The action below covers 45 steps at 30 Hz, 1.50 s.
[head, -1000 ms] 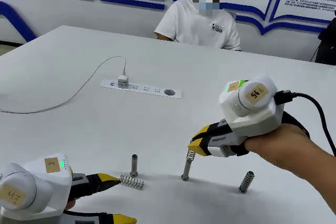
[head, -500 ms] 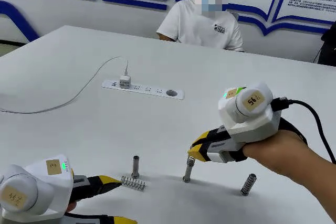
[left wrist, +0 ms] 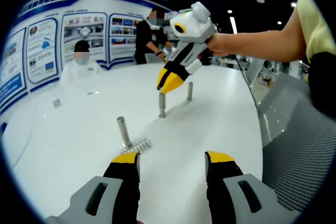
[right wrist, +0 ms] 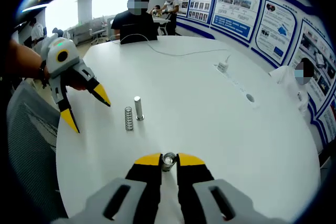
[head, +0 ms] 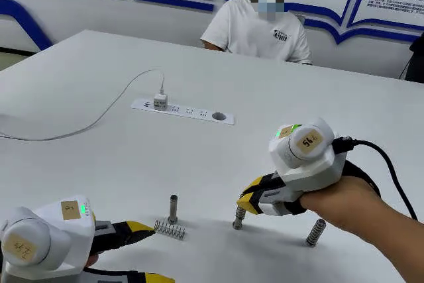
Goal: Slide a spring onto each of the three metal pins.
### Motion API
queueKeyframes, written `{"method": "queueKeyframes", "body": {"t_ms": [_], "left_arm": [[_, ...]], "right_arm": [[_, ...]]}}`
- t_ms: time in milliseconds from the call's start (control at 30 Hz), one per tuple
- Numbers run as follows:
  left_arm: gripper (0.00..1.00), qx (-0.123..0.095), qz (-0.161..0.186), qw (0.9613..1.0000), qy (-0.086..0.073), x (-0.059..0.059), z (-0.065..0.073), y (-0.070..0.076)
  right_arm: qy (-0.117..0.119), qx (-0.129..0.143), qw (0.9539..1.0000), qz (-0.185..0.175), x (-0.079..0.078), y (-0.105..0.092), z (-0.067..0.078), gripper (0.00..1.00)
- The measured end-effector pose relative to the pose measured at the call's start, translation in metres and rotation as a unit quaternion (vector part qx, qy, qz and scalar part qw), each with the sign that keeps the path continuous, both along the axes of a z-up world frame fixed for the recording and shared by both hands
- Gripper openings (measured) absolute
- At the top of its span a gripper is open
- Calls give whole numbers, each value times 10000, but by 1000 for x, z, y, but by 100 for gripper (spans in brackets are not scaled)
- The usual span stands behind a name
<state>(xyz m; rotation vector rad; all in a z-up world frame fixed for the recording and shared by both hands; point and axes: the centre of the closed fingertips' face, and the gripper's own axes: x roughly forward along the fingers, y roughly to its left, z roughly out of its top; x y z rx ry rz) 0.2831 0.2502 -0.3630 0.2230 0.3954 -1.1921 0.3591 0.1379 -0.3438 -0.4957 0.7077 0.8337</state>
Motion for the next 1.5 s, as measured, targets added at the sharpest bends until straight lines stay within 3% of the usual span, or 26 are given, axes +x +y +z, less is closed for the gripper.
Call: {"method": "queueKeyframes", "body": {"t_ms": [400,800,1133,1333,1500], "left_arm": [[51,-7,19,10000,10,1,-1,2],[51,-14,20,10000,12,1,-2,2],[51,-7,25,10000,7,2,-2,2],[51,1,12,10000,2,3,-2,2],[51,-3,16,10000,-11,4,0,1]], "right_arm": [[68,-161,9998,-20,0,-1,-15,12],[89,-188,9998,-19,-1,0,-18,12],[-62,-242,9997,17,-3,-2,-9,16],[-278,-184,9992,212,-5,14,7,17],[-279,-127,9989,363,-8,28,7,17]]}}
